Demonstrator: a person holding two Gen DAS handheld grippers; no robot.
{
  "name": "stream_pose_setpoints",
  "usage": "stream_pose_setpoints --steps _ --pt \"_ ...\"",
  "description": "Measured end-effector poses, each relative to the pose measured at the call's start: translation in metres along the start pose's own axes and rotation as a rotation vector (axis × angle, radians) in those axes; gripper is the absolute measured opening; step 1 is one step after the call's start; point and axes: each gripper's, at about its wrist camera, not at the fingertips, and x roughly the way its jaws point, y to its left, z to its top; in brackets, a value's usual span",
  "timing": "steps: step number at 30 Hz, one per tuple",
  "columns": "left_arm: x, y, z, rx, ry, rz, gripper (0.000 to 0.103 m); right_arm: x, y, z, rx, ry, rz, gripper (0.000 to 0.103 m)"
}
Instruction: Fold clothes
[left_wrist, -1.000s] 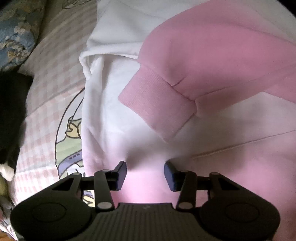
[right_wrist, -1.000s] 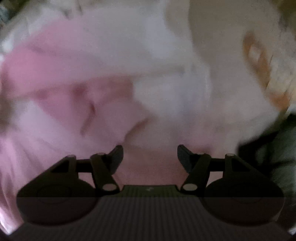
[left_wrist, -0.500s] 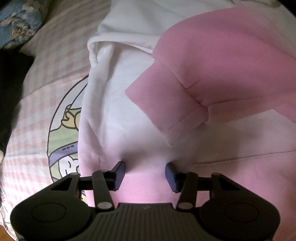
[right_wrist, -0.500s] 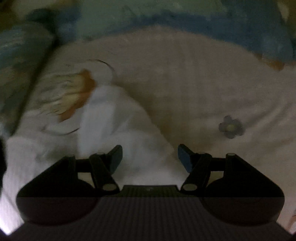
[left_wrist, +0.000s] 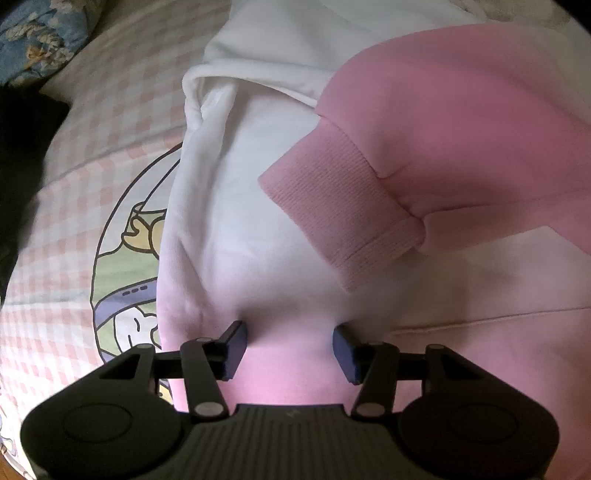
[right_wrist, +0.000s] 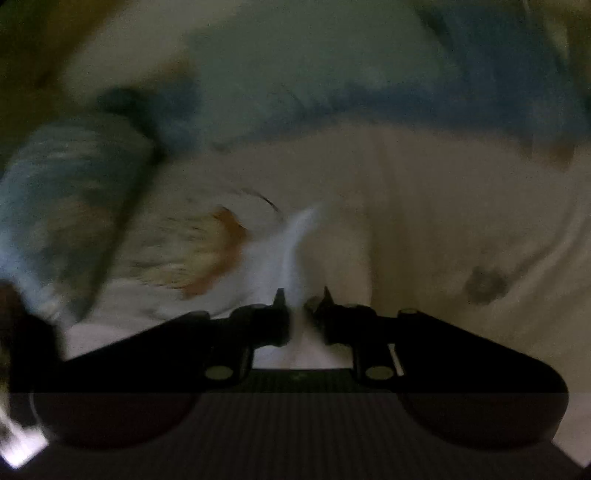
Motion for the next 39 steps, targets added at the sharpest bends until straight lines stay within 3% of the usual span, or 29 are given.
stream_pose_setpoints --steps 3,4,6,8,11,13,15,17,20,22,24,26,28,31,35,36,38,39 --pt "0.001 -0.001 0.003 0.002 0.003 0.003 0.055 -0.077 0.039 -0.069 -0.334 -0.004 0.025 0.027" --pt "0.002 -0.001 0.003 0.001 0.004 0.003 0.055 -0.09 0.05 -0.1 -0.469 0.061 0.046 0.031" --pt "0.001 -0.002 0.003 0.0 0.008 0.001 0.055 -0.107 0.063 -0.165 -0.653 0.257 0.078 0.031" --pt "0.001 0.0 0.006 -0.015 0.018 -0.009 0.054 -0.123 0.066 -0.212 -0.7 0.41 0.076 0.031" --pt "-0.003 0.003 0.01 -0.046 0.03 -0.031 0.05 -0.149 0.06 -0.229 -0.61 0.462 0.014 0.041" --pt "-0.011 0.004 0.014 -0.063 0.016 -0.045 0.05 -0.163 0.048 -0.22 -0.477 0.435 -0.072 0.061" --pt "-0.028 0.004 0.019 -0.086 -0.025 -0.072 0.049 -0.161 0.025 -0.201 -0.309 0.4 -0.145 0.071" --pt "-0.049 0.006 0.029 -0.114 -0.086 -0.124 0.049 -0.15 0.001 -0.182 -0.118 0.389 -0.158 0.07" --pt "-0.079 0.011 0.038 -0.142 -0.164 -0.219 0.051 -0.118 -0.025 -0.157 0.191 0.396 -0.101 0.07" --pt "-0.092 0.001 0.044 -0.124 -0.18 -0.32 0.053 -0.106 -0.039 -0.152 0.373 0.393 -0.054 0.07" --pt "-0.096 -0.018 0.051 -0.072 -0.192 -0.36 0.053 -0.087 -0.038 -0.154 0.508 0.411 -0.023 0.07" --pt "-0.092 -0.033 0.04 -0.04 -0.203 -0.354 0.054 -0.072 -0.029 -0.158 0.572 0.434 0.025 0.072" --pt "-0.075 -0.041 0.036 -0.032 -0.181 -0.357 0.054 -0.062 -0.013 -0.16 0.551 0.456 0.043 0.072" --pt "-0.06 -0.057 0.035 -0.021 -0.142 -0.324 0.054 -0.049 0.014 -0.162 0.458 0.508 -0.001 0.072" --pt "-0.047 -0.065 0.044 -0.013 -0.136 -0.306 0.055 -0.024 0.019 -0.169 0.45 0.493 -0.054 0.072" --pt "-0.047 -0.066 0.045 -0.019 -0.137 -0.312 0.056 -0.018 0.018 -0.169 0.448 0.478 -0.063 0.069" --pt "-0.046 -0.067 0.048 -0.026 -0.139 -0.317 0.059 -0.01 0.018 -0.167 0.441 0.455 -0.056 0.05" --pt "-0.045 -0.068 0.05 -0.026 -0.142 -0.316 0.06 -0.012 0.02 -0.164 0.437 0.434 -0.043 0.018"
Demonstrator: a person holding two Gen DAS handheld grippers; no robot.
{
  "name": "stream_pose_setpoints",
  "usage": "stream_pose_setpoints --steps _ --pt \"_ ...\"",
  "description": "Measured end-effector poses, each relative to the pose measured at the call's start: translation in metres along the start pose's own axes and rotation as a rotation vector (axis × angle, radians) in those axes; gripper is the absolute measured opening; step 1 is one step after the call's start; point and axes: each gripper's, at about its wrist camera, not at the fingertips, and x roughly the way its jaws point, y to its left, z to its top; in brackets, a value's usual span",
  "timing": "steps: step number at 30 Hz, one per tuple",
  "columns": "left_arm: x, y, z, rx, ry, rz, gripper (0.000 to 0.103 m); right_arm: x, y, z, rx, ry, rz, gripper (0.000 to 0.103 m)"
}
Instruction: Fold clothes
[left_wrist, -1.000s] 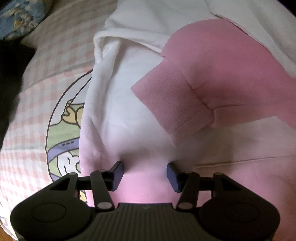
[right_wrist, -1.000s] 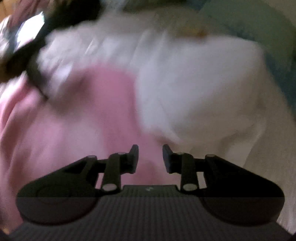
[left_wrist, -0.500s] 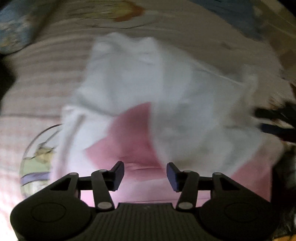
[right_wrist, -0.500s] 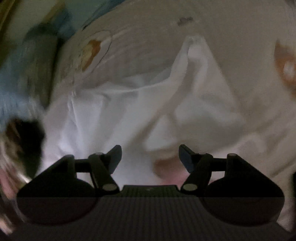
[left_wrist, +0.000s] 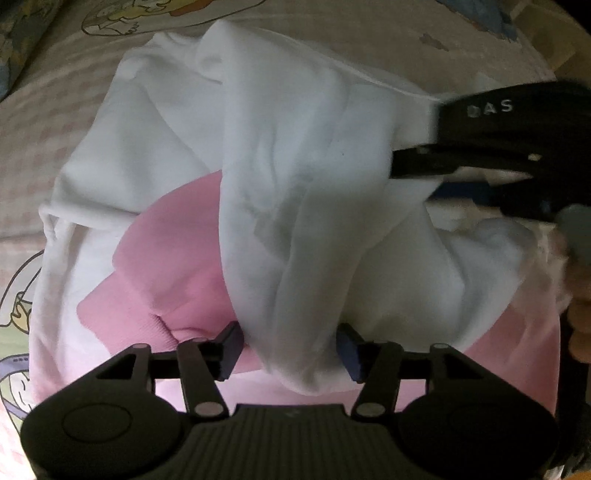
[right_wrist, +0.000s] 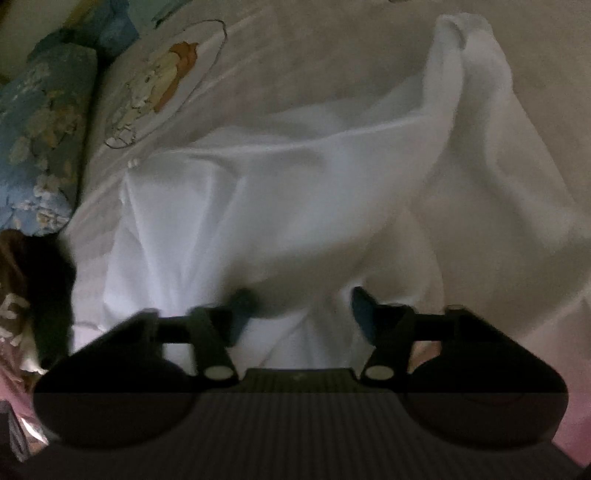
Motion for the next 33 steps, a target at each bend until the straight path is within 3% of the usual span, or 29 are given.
stream_pose_setpoints --steps 1,3,5,7,11,14,16,18,22,23,26,29,31,33 --pt "0.002 -0.002 0.002 0.009 -0.005 0.007 0.06 -0.004 0.004 0.001 -0.013 -0.02 0.007 0.011" --pt "0.005 -0.01 0.005 0.031 -0.026 0.027 0.059 -0.022 0.013 0.004 -0.022 -0.065 0.038 0.009" --pt "-0.002 -0.018 0.009 0.055 -0.078 0.046 0.026 -0.039 0.016 0.01 0.034 -0.075 0.121 0.008" --pt "-0.023 -0.024 0.013 0.074 -0.123 0.077 0.015 -0.058 0.013 0.016 0.113 -0.08 0.206 0.008" --pt "-0.111 -0.034 0.011 0.123 -0.272 0.184 0.014 -0.095 -0.013 0.03 0.234 -0.088 0.345 0.008" --pt "-0.163 -0.045 0.003 0.158 -0.343 0.169 0.019 -0.105 -0.038 0.034 0.272 -0.057 0.392 0.008" --pt "-0.162 -0.061 -0.016 0.228 -0.293 0.144 0.025 -0.105 -0.05 0.032 0.214 -0.056 0.304 0.008" --pt "-0.151 -0.069 -0.042 0.28 -0.181 0.13 0.027 -0.092 -0.06 0.027 0.137 -0.031 0.158 0.011" --pt "-0.133 -0.062 -0.071 0.292 -0.047 0.127 0.026 -0.067 -0.073 0.008 0.004 0.062 -0.26 0.012" --pt "-0.134 -0.059 -0.073 0.28 -0.055 0.117 0.026 -0.073 -0.072 0.003 -0.013 0.039 -0.284 0.012" --pt "-0.148 -0.048 -0.066 0.256 -0.135 0.087 0.027 -0.107 -0.062 -0.01 -0.017 -0.104 -0.175 0.012" --pt "-0.151 -0.041 -0.01 0.25 -0.24 0.085 0.027 -0.122 -0.044 -0.015 -0.003 -0.191 0.05 0.014" --pt "-0.154 -0.039 0.019 0.229 -0.287 0.062 0.028 -0.112 -0.03 -0.017 -0.012 -0.181 0.175 0.014" --pt "-0.151 -0.032 0.034 0.199 -0.316 -0.013 0.028 -0.089 -0.013 -0.025 -0.057 -0.105 0.259 0.013"
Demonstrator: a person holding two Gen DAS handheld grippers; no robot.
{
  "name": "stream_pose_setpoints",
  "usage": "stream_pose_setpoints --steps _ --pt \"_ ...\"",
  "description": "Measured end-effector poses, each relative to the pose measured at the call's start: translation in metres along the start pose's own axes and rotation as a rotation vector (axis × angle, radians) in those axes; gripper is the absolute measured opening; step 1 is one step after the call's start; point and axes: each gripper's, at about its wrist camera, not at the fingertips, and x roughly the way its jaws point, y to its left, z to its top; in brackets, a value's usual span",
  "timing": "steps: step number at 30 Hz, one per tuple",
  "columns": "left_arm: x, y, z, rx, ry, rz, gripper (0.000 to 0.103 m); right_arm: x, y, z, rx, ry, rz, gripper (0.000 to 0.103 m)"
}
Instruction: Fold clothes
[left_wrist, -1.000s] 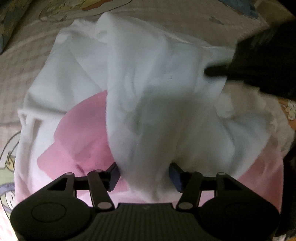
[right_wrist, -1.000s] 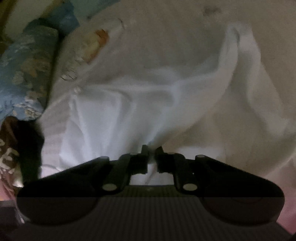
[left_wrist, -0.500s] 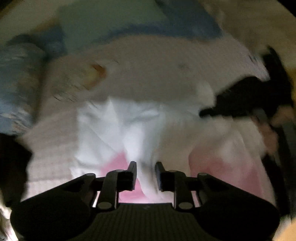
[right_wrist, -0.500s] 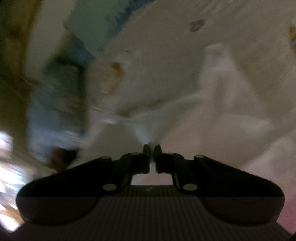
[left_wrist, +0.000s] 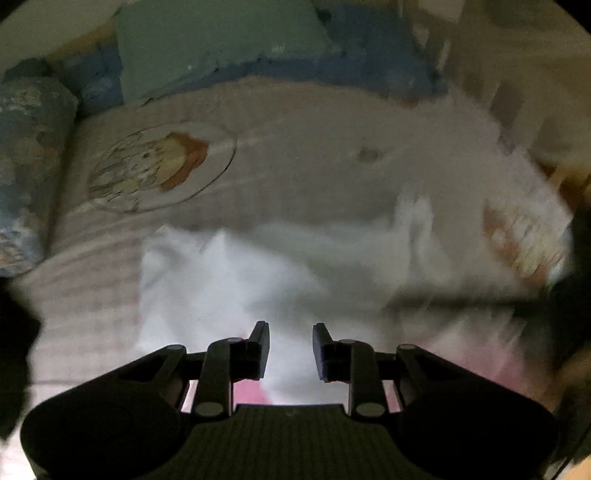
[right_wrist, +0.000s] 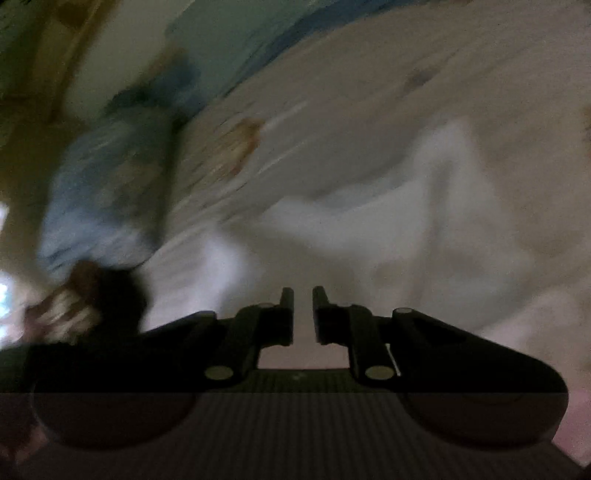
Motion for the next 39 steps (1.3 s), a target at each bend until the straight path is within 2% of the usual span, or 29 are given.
stream_pose_setpoints --steps 1,2,5,6,7,9,10,12,14,16,18,20,22,23,24,25,27,32,36,39 --pt "0.005 0.004 0.002 -0.019 -0.006 -0.033 0.031 0.016 0.006 -0.007 -0.035 0.056 0.019 0.013" --pt "0.015 0.01 0.001 -0.034 0.002 -0.065 0.032 0.035 0.011 -0.018 -0.091 0.12 -0.002 0.014" --pt "0.052 0.015 -0.015 -0.081 0.083 -0.119 0.033 0.094 0.017 -0.058 -0.261 0.285 -0.105 0.01" --pt "0.066 0.017 -0.021 -0.094 0.116 -0.124 0.033 0.104 0.017 -0.067 -0.287 0.285 -0.121 0.009" --pt "0.087 0.022 -0.03 -0.101 0.164 -0.091 0.033 0.106 0.017 -0.071 -0.291 0.262 -0.121 0.009" --pt "0.129 0.031 -0.051 -0.104 0.29 -0.014 0.029 0.095 0.016 -0.072 -0.231 0.23 -0.13 0.009" --pt "0.143 0.033 -0.062 -0.087 0.324 0.005 0.028 0.086 0.016 -0.072 -0.188 0.218 -0.135 0.01" --pt "0.156 0.028 -0.078 -0.02 0.341 0.037 0.028 0.064 0.017 -0.074 -0.155 0.159 -0.157 0.01" --pt "0.161 0.014 -0.086 0.085 0.321 0.072 0.03 0.045 0.019 -0.08 -0.157 0.105 -0.185 0.01" --pt "0.166 0.001 -0.085 0.167 0.32 0.105 0.031 0.054 0.02 -0.089 -0.224 0.131 -0.228 0.011" --pt "0.168 -0.004 -0.082 0.198 0.333 0.116 0.031 0.077 0.022 -0.095 -0.308 0.181 -0.283 0.011" --pt "0.161 -0.001 -0.079 0.166 0.346 0.106 0.031 0.082 0.026 -0.093 -0.288 0.184 -0.308 0.011" --pt "0.144 0.005 -0.079 0.114 0.345 0.08 0.032 0.068 0.032 -0.085 -0.198 0.178 -0.319 0.012" --pt "0.131 0.007 -0.081 0.094 0.338 0.063 0.037 0.052 0.036 -0.086 -0.171 0.152 -0.311 0.012" --pt "0.118 0.009 -0.084 0.074 0.335 0.048 0.041 0.034 0.041 -0.088 -0.155 0.123 -0.307 0.016" --pt "0.104 0.01 -0.09 0.055 0.345 0.037 0.047 0.016 0.046 -0.092 -0.146 0.103 -0.312 0.027" --pt "0.078 0.012 -0.108 0.032 0.379 0.021 0.05 -0.019 0.055 -0.107 -0.147 0.092 -0.354 0.04" --pt "0.014 0.008 -0.159 0.022 0.443 0.035 0.05 -0.098 0.061 -0.155 -0.091 0.111 -0.419 0.042" --pt "-0.038 0.001 -0.19 -0.012 0.459 0.066 0.052 -0.128 0.058 -0.184 -0.034 0.125 -0.464 0.042" --pt "-0.067 -0.004 -0.212 -0.017 0.446 0.115 0.056 -0.147 0.054 -0.205 0.016 0.125 -0.46 0.042"
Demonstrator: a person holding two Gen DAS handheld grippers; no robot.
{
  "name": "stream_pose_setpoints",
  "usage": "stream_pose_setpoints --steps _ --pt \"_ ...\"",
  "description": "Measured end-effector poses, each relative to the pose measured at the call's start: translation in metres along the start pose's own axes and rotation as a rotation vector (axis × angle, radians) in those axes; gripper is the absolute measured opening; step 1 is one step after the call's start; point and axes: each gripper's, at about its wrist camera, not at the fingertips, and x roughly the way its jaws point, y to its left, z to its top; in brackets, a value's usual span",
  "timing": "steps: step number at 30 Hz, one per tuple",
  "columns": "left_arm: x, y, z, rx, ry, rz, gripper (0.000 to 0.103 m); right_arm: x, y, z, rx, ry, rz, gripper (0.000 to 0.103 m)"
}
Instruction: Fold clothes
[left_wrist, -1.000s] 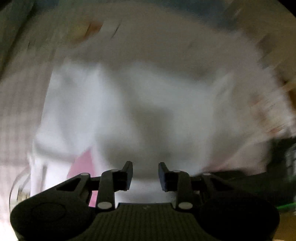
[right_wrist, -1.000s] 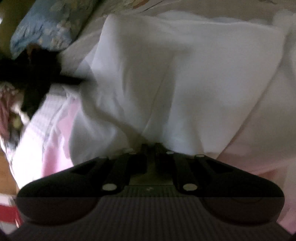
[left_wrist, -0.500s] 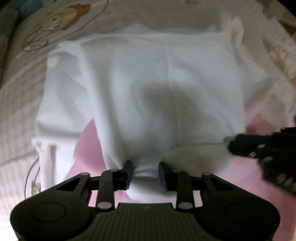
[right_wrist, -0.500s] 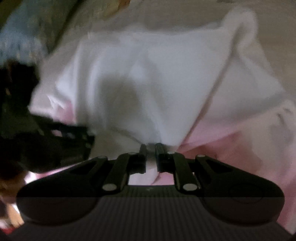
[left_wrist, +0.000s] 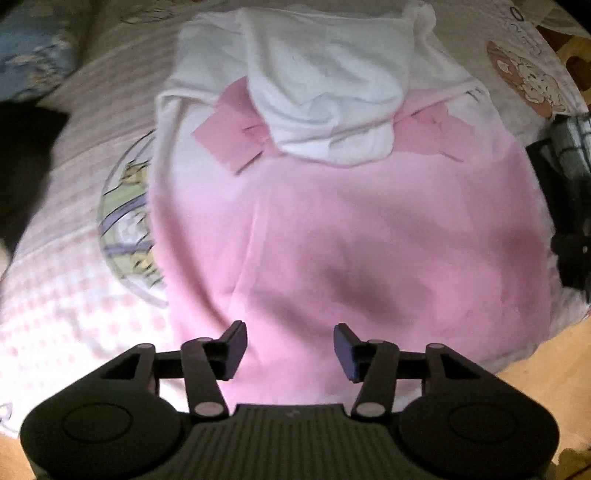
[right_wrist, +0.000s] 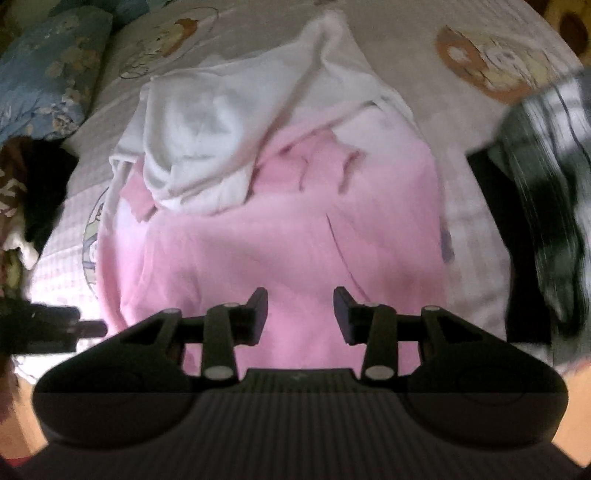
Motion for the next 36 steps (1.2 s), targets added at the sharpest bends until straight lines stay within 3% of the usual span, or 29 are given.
stream_pose_setpoints --steps 6,12,21,24,27,28,33,36 --pt "-0.005 0.008 -0.055 -0.096 0.026 0.112 0.056 -0.006 -0.037 -0.053 0.047 0.002 -0.031 0.042" --pt "-0.001 0.037 -0.093 -0.161 0.019 0.124 0.06 -0.001 -0.078 -0.104 0.076 0.028 -0.089 0.042" --pt "0.082 0.09 -0.082 -0.176 0.073 0.108 0.063 0.048 -0.11 -0.118 0.054 0.035 -0.154 0.042" --pt "0.104 0.102 -0.079 -0.217 0.087 0.046 0.062 0.072 -0.117 -0.119 0.075 0.039 -0.152 0.042" --pt "0.116 0.105 -0.079 -0.258 0.102 -0.044 0.062 0.091 -0.12 -0.121 0.124 0.051 -0.15 0.042" --pt "0.12 0.104 -0.079 -0.268 0.107 -0.065 0.063 0.094 -0.12 -0.121 0.13 0.049 -0.149 0.046" --pt "0.135 0.093 -0.075 -0.275 0.134 -0.062 0.068 0.103 -0.117 -0.119 0.112 0.049 -0.153 0.053" --pt "0.132 0.082 -0.073 -0.223 0.126 -0.055 0.054 0.105 -0.118 -0.117 0.121 0.062 -0.153 0.055"
